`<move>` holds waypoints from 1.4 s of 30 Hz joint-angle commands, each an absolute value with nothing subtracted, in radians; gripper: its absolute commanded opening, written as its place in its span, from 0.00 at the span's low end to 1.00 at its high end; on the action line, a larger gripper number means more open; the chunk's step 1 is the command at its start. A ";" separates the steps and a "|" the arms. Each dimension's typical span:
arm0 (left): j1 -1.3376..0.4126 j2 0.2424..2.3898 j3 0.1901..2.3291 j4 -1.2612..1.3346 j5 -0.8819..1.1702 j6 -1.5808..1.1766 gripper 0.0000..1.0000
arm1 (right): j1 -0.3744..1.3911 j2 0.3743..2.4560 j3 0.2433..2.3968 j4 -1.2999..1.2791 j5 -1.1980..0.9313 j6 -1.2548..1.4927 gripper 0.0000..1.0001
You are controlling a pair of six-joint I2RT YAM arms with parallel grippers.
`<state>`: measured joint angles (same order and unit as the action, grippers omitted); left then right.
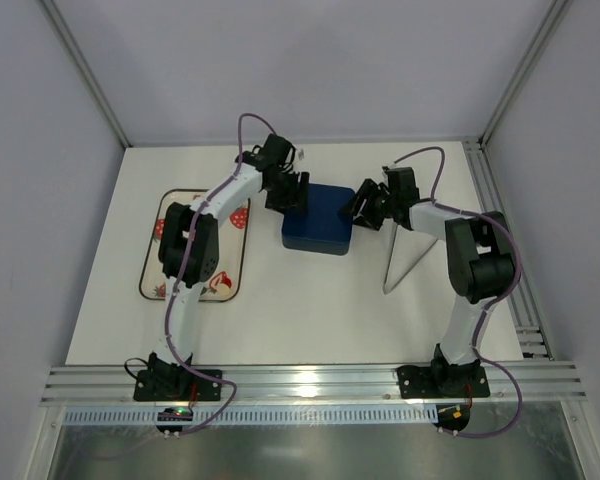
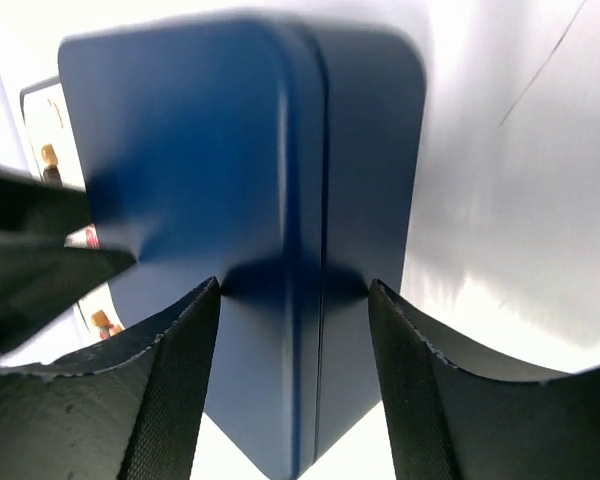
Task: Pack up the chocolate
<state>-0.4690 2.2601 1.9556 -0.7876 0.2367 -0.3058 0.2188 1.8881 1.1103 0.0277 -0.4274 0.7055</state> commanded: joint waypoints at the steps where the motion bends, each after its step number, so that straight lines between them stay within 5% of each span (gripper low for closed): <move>1: -0.518 2.414 1.859 -1.014 0.267 -0.224 0.65 | 0.195 1.965 1.196 -0.046 -0.439 0.687 0.62; 15: -0.520 2.448 1.891 -1.069 0.276 -0.195 0.65 | 0.181 2.112 1.420 -0.216 -0.374 0.624 0.61; 42: -0.525 2.433 1.861 -1.040 0.293 -0.242 0.63 | 0.302 2.201 1.577 -0.589 -0.123 0.402 0.38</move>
